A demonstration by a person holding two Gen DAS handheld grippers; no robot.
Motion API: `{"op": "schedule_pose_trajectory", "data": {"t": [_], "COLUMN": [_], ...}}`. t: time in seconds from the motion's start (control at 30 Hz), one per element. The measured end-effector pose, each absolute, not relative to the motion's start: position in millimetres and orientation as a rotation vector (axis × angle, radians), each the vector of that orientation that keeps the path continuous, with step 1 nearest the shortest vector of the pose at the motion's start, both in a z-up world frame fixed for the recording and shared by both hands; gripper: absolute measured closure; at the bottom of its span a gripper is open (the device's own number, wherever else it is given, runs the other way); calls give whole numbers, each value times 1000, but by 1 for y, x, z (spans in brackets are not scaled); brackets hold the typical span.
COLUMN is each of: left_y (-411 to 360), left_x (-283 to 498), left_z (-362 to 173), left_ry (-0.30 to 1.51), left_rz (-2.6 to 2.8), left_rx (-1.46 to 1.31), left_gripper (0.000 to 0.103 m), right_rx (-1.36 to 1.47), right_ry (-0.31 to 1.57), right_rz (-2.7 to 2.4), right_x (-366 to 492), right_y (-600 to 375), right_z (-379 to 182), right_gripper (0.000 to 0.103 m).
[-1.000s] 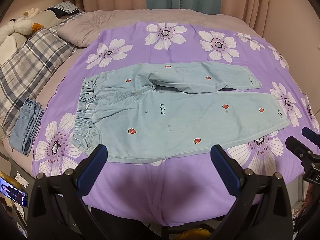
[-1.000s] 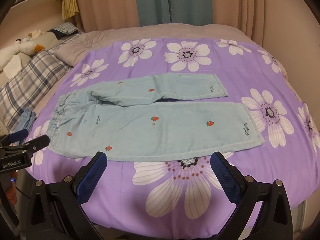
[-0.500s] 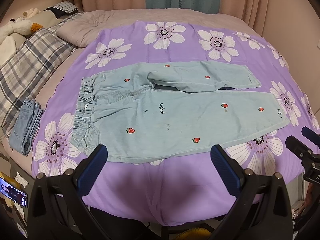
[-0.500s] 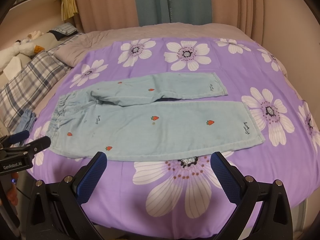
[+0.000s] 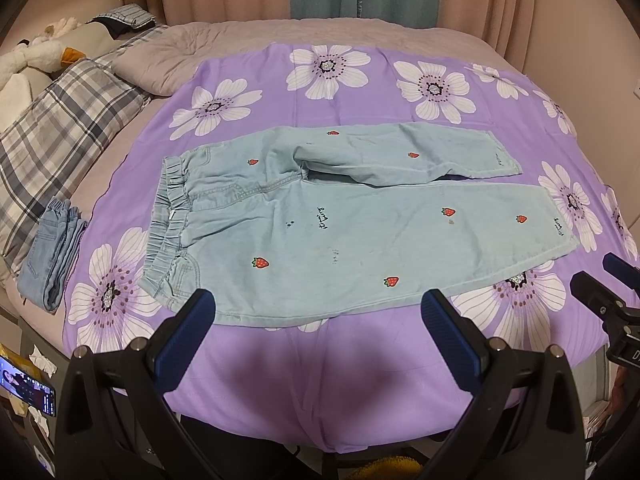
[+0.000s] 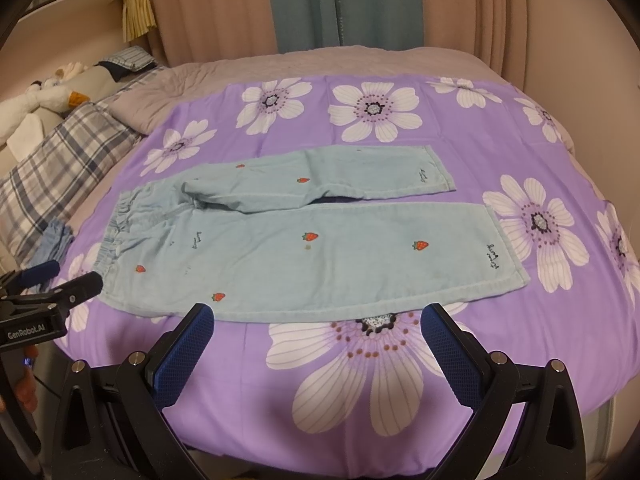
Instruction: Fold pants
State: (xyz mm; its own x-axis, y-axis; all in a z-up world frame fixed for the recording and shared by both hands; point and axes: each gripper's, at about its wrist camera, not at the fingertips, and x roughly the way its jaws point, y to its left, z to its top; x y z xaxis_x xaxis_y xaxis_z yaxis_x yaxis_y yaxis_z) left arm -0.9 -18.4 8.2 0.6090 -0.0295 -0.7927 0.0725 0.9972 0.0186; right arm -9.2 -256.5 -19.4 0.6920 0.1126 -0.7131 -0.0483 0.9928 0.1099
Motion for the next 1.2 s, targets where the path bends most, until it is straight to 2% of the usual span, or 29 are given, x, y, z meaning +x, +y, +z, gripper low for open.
{"op": "schedule_pose_trajectory", "data": {"t": [0.97, 1.2], "left_y": [-17, 11], "left_x": [2, 21], "left_z": [4, -23], "left_ry": [926, 973], "left_rz": [-56, -68], "left_rx": [49, -108], "left_gripper": [0, 0], "right_rx": [86, 65], "right_ry": [830, 843], "right_rz": [97, 145], "right_x": [-2, 7], "right_y": [-251, -239], "right_z": [-26, -38], "right_gripper": [1, 1]}}
